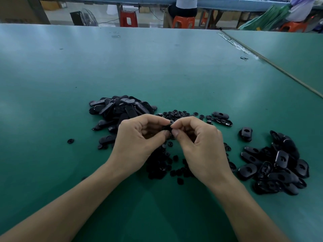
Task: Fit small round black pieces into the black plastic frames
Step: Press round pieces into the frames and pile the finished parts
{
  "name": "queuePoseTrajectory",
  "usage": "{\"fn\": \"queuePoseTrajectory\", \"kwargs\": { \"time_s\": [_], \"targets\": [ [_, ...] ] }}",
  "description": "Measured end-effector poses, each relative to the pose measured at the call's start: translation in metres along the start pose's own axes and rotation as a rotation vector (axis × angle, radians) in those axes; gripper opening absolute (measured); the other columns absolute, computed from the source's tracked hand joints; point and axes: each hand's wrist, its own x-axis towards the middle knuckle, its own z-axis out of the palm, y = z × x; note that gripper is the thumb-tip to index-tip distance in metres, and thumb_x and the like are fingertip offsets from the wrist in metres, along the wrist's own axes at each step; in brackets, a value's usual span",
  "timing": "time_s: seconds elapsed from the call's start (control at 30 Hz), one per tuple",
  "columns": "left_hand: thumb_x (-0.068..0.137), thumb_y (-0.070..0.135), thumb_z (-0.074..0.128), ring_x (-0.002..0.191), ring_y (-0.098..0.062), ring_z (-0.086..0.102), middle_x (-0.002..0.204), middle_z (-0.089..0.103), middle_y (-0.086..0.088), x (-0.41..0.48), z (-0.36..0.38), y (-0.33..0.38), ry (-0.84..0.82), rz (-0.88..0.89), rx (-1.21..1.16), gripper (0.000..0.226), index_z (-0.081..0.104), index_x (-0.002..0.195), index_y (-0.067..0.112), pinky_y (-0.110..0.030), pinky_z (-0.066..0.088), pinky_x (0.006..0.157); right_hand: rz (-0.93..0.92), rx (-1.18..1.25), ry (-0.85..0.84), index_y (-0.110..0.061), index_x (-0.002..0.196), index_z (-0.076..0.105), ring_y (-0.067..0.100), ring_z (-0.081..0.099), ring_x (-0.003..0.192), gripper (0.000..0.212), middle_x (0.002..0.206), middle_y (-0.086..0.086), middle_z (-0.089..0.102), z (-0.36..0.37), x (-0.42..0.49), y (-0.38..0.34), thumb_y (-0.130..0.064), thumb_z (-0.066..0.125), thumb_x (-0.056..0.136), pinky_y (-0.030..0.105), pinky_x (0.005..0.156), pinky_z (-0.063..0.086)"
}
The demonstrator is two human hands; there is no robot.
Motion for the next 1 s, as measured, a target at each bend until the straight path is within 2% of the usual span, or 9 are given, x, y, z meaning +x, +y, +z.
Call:
{"fn": "queuePoseTrajectory", "kwargs": {
  "time_s": [0.3, 0.43, 0.53, 0.7, 1.0],
  "targets": [
    [0.083, -0.006, 0.076, 0.08, -0.013, 0.075, 0.087, 0.078, 0.006, -0.0001, 0.0018, 0.0011, 0.0, 0.009, 0.065, 0.033, 0.075, 0.093, 0.025, -0.022, 0.059, 0.075, 0.004, -0.054, 0.033, -0.021, 0.093, 0.075, -0.006, 0.066, 0.081, 0.017, 0.082, -0.018, 0.07, 0.0067, -0.0032, -0.0011, -0.005, 0.072, 0.089, 0.003, 0.07, 0.046],
    [0.082, -0.004, 0.078, 0.078, -0.011, 0.074, 0.087, 0.078, 0.008, -0.0004, 0.0032, 0.0007, 0.019, 0.01, 0.079, 0.034, 0.074, 0.093, 0.028, -0.021, 0.059, 0.073, 0.044, 0.001, 0.051, -0.027, 0.089, 0.07, -0.003, 0.065, 0.077, 0.02, 0.075, -0.019, 0.068, 0.0075, -0.0023, -0.001, -0.007, 0.069, 0.091, 0.005, 0.068, 0.045],
    [0.081, -0.001, 0.079, 0.077, -0.009, 0.074, 0.085, 0.077, 0.007, -0.0002, 0.0026, -0.0002, 0.037, -0.01, 0.075, 0.033, 0.074, 0.093, 0.029, -0.023, 0.06, 0.073, 0.068, 0.063, 0.029, -0.032, 0.086, 0.065, -0.002, 0.065, 0.077, 0.026, 0.082, -0.02, 0.069, 0.0068, -0.0012, -0.0022, -0.006, 0.068, 0.092, 0.005, 0.068, 0.045],
    [0.081, -0.001, 0.079, 0.08, -0.01, 0.074, 0.087, 0.078, 0.006, 0.0012, 0.0014, -0.0003, 0.022, -0.01, 0.052, 0.031, 0.074, 0.093, 0.027, -0.022, 0.059, 0.075, 0.041, 0.031, 0.048, -0.028, 0.087, 0.067, -0.004, 0.065, 0.077, 0.023, 0.075, -0.02, 0.068, 0.0071, -0.0023, -0.0028, -0.006, 0.069, 0.091, 0.004, 0.067, 0.044],
    [0.081, -0.006, 0.077, 0.078, -0.01, 0.073, 0.086, 0.078, 0.004, 0.0002, 0.0032, 0.0046, 0.008, -0.015, 0.02, 0.031, 0.074, 0.093, 0.023, -0.019, 0.057, 0.073, 0.044, 0.037, 0.027, -0.028, 0.086, 0.068, -0.003, 0.066, 0.077, 0.023, 0.076, -0.019, 0.069, 0.0036, 0.0, -0.0017, -0.006, 0.071, 0.09, 0.006, 0.068, 0.046]
  ]
}}
